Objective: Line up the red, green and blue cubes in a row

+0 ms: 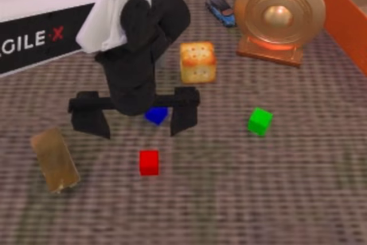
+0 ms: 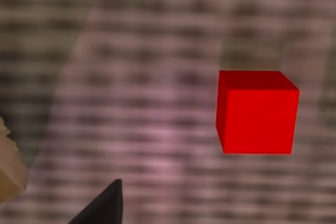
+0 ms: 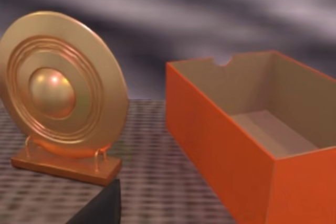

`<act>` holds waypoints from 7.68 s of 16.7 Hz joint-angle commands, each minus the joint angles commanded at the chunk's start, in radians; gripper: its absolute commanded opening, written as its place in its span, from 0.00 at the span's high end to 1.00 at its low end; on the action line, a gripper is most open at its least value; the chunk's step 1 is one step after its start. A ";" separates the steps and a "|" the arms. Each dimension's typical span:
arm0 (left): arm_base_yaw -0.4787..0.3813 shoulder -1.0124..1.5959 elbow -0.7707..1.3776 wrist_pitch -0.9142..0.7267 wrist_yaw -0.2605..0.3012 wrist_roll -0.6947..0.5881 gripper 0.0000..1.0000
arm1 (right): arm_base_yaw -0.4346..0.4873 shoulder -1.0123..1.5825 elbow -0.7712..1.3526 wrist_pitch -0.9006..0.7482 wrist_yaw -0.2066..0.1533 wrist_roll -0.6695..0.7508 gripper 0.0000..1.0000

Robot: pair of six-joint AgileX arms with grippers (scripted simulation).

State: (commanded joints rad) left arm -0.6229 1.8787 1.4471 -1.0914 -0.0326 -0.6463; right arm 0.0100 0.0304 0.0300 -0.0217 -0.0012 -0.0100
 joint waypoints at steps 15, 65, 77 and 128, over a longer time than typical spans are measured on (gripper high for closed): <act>0.452 -1.187 -0.949 0.623 -0.005 0.254 0.00 | 0.283 1.343 1.107 -0.738 0.004 -0.325 0.00; 0.643 -1.879 -1.447 1.091 0.033 0.646 0.00 | 0.470 2.261 1.634 -0.922 0.005 -0.533 1.00; 0.643 -1.879 -1.447 1.091 0.033 0.646 0.00 | 0.477 2.177 1.794 -1.158 -0.005 -0.527 1.00; 0.643 -1.879 -1.447 1.091 0.033 0.646 0.00 | 0.769 2.177 1.620 -0.982 -0.013 -0.776 0.00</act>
State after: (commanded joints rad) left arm 0.0200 0.0000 0.0000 0.0000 0.0000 0.0000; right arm 0.7786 2.2071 1.6498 -1.0040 -0.0137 -0.7865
